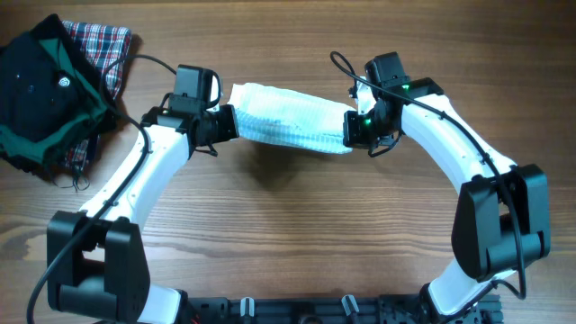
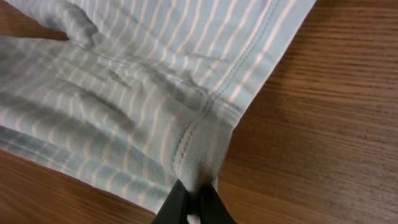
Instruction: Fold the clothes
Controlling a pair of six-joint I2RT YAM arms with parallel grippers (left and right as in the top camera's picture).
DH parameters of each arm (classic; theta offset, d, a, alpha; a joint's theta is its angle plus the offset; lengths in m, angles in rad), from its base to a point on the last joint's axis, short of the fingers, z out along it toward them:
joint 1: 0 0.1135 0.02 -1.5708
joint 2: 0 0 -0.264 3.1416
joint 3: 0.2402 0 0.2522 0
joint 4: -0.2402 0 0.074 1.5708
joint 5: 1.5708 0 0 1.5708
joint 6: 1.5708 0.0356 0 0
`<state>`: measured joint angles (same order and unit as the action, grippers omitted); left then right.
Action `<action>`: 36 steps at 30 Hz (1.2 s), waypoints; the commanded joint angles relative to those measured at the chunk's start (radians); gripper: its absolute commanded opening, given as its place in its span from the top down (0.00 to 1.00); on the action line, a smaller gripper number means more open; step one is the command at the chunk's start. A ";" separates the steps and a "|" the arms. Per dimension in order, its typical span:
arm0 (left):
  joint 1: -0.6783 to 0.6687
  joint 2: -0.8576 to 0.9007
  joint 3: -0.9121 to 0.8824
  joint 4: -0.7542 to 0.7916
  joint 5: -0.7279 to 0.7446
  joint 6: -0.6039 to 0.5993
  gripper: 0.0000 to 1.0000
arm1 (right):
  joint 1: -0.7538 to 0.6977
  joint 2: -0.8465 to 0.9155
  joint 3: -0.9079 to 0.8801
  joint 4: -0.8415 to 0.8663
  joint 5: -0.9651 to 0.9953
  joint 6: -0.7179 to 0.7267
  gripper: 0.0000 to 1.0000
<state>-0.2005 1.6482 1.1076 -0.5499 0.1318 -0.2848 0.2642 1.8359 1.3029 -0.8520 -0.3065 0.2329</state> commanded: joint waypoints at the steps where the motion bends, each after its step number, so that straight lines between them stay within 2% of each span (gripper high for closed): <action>1: -0.001 -0.030 0.025 -0.043 0.009 0.023 0.96 | -0.002 -0.075 0.011 -0.015 -0.009 -0.016 0.96; 8: -0.001 -0.074 0.025 -0.143 0.009 0.023 0.96 | -0.002 -0.194 0.011 -0.057 -0.002 0.006 0.96; 16: -0.036 -0.151 0.025 -0.211 0.008 0.023 0.96 | -0.002 -0.206 0.011 -0.123 -0.002 0.006 0.96; 22: -0.084 -0.126 0.025 -0.143 -0.004 0.046 0.96 | -0.002 -0.206 0.011 -0.134 -0.001 0.018 0.96; 28: -0.102 -0.064 0.025 -0.034 -0.083 0.046 0.96 | -0.002 -0.205 0.011 -0.167 0.024 0.043 0.96; 36: -0.101 0.056 0.025 0.098 -0.130 0.046 0.96 | -0.002 -0.205 0.010 -0.185 0.163 0.182 0.96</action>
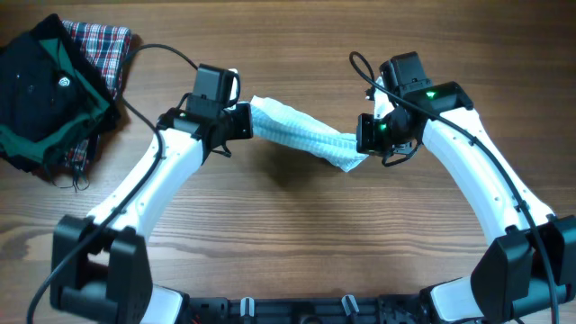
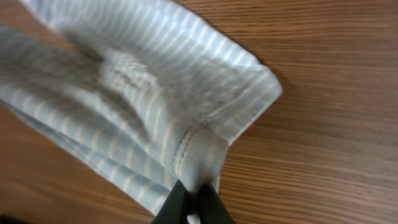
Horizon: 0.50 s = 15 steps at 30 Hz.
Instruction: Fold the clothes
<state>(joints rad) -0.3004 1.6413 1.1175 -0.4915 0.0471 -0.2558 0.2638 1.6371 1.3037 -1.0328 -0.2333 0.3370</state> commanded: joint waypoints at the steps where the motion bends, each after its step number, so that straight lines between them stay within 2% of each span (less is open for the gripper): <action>1: -0.001 0.079 0.015 0.055 -0.046 0.017 0.96 | -0.002 -0.006 0.004 0.000 0.105 0.097 0.96; 9: -0.001 0.151 0.015 0.180 -0.060 0.017 0.96 | -0.006 -0.006 -0.127 0.126 0.129 0.187 0.96; 15: -0.001 0.164 0.015 0.247 -0.076 0.017 0.96 | -0.006 -0.006 -0.200 0.242 0.129 0.194 0.96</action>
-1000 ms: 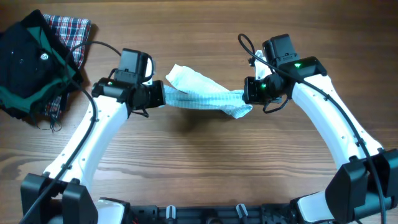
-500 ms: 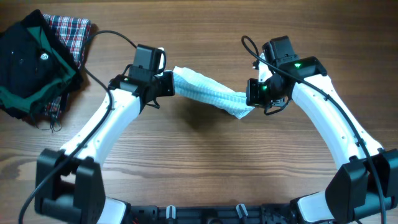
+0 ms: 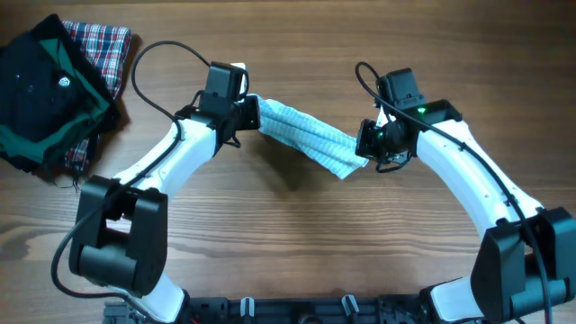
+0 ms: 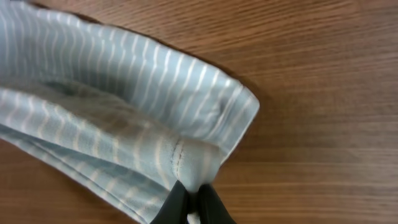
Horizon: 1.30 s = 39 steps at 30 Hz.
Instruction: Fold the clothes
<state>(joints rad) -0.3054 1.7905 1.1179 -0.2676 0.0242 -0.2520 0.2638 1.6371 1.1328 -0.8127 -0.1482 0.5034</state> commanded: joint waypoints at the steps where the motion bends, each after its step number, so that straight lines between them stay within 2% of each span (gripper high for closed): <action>1: 0.004 0.018 0.015 0.028 -0.053 0.013 0.96 | -0.006 -0.006 -0.034 0.035 0.045 0.027 0.96; 13: 0.004 0.071 0.015 0.085 -0.053 0.013 0.96 | -0.030 -0.003 -0.035 0.100 0.115 0.019 0.96; 20: 0.004 0.095 0.015 0.088 -0.053 0.013 0.95 | -0.030 0.064 -0.035 0.109 0.114 0.016 0.96; 22: 0.004 0.095 0.015 0.079 -0.053 0.013 0.89 | -0.030 0.093 -0.035 0.105 0.114 0.020 0.95; 24: 0.004 0.095 0.015 0.070 -0.053 0.013 0.69 | -0.029 0.112 -0.035 0.102 0.110 0.020 0.88; 25: 0.004 0.095 0.015 0.066 -0.053 0.013 0.55 | -0.029 0.122 -0.035 0.101 0.109 0.020 0.77; 26: 0.004 0.095 0.015 0.062 -0.053 0.013 0.39 | -0.029 0.128 -0.035 0.098 0.103 0.019 0.56; 27: 0.005 0.095 0.015 0.061 -0.063 0.013 0.33 | -0.029 0.132 -0.035 0.097 0.103 0.019 0.44; 30: 0.006 0.095 0.015 0.057 -0.109 0.014 0.16 | -0.030 0.132 -0.035 0.095 0.103 0.019 0.30; 32: 0.007 0.095 0.015 0.058 -0.132 0.016 0.12 | -0.030 0.132 -0.035 0.094 0.099 0.016 0.28; 34: 0.009 0.095 0.015 0.072 -0.131 0.062 0.11 | -0.030 0.132 -0.034 0.095 0.072 -0.008 0.27; 39: 0.010 0.095 0.015 0.111 -0.131 0.089 0.12 | -0.030 0.117 -0.011 0.095 0.069 -0.032 0.27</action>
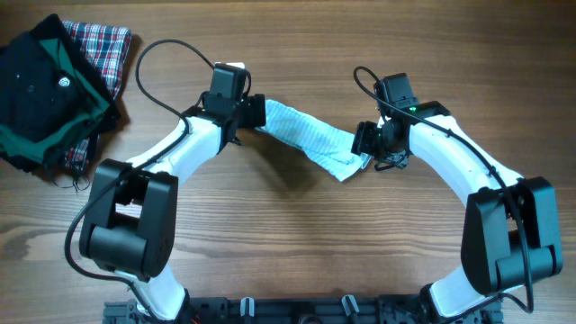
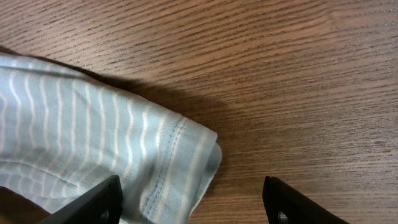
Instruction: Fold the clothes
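Note:
A light blue garment with thin white stripes [image 1: 310,138] lies bunched in a diagonal band between my two arms on the wooden table [image 1: 288,243]. My left gripper [image 1: 256,114] is at its upper left end and appears shut on it. My right gripper [image 2: 193,202] is open, its two dark fingers [image 2: 99,200] spread wide. The garment's hemmed corner [image 2: 180,162] rests on the wood between them, nearer the left finger. In the overhead view the right gripper [image 1: 362,151] sits at the garment's lower right end.
A heap of dark clothes with green trim [image 1: 40,90] lies at the table's far left corner, with a red plaid cloth [image 1: 103,45] under it. A black cable [image 1: 162,49] loops above the left arm.
My right gripper has opened and let go of the garment's seam corner, which now lies on the wood between its fingers. The left gripper has barely shifted.
Both grippers held the striped garment stretched between them, the right shut on a seam corner. The two ends then came closer and the cloth bunched into a diagonal band, lower on the right. Now the right gripper is open and its corner rests on the table.

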Controlling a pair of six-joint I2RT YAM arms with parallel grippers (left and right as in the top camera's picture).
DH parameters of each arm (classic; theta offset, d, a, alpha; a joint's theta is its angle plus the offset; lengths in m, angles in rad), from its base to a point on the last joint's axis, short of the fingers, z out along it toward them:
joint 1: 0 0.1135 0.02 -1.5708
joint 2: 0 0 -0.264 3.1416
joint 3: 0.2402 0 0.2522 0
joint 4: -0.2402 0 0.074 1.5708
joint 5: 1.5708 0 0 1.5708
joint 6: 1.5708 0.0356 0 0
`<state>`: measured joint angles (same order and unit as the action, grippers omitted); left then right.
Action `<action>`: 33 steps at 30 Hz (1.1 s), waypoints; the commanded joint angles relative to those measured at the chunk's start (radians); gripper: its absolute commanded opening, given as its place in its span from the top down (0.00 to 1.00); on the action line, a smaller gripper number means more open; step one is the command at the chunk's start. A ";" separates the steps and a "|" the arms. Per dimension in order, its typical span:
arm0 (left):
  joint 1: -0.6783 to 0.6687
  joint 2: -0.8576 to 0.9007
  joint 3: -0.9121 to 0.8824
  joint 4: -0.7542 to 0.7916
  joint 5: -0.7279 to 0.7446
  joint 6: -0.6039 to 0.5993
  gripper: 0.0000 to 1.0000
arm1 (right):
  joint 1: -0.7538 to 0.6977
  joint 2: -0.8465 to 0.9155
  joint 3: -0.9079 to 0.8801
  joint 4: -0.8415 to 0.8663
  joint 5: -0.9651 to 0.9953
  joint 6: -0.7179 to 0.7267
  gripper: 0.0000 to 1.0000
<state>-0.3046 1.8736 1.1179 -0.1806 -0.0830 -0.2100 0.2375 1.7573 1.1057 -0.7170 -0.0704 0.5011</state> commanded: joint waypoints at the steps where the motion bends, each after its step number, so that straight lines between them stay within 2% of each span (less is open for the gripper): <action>1: 0.010 0.011 0.016 0.047 -0.024 0.047 0.12 | -0.003 -0.021 0.036 -0.002 -0.009 -0.036 0.27; 8: 0.010 0.007 0.086 0.025 -0.007 0.047 0.10 | -0.003 -0.085 0.072 0.003 -0.082 -0.056 0.27; 13: 0.010 0.004 0.122 0.024 0.121 0.047 0.10 | -0.003 -0.088 0.072 0.023 -0.159 -0.042 0.28; 14: 0.010 0.004 0.124 0.024 0.159 0.046 0.12 | -0.003 -0.088 0.072 0.037 -0.180 -0.026 0.32; 15: 0.010 0.004 0.124 0.023 0.215 0.046 0.15 | -0.003 -0.088 0.072 0.053 -0.206 -0.022 0.41; 17: 0.010 0.004 0.124 0.010 0.299 0.046 0.24 | -0.003 -0.088 0.072 0.089 -0.267 -0.012 0.68; 19: 0.010 0.004 0.124 -0.007 0.393 0.045 0.61 | -0.001 -0.088 0.072 0.130 -0.327 0.020 0.92; 20: 0.010 0.004 0.124 -0.015 0.439 0.045 0.75 | 0.002 -0.087 0.072 0.150 -0.348 0.032 0.96; 21: 0.010 0.004 0.124 -0.022 0.481 0.045 0.84 | 0.008 -0.087 0.071 0.174 -0.358 0.048 0.96; 23: 0.010 0.004 0.124 -0.033 0.524 0.045 0.94 | 0.020 -0.084 0.066 0.205 -0.353 0.061 0.96; 33: 0.005 0.012 0.124 -0.068 0.536 0.046 0.96 | 0.068 0.069 0.064 0.248 -0.378 0.104 0.96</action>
<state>-0.3000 1.8740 1.2259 -0.2398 0.4183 -0.1696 0.2840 1.7508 1.1568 -0.4778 -0.4057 0.5812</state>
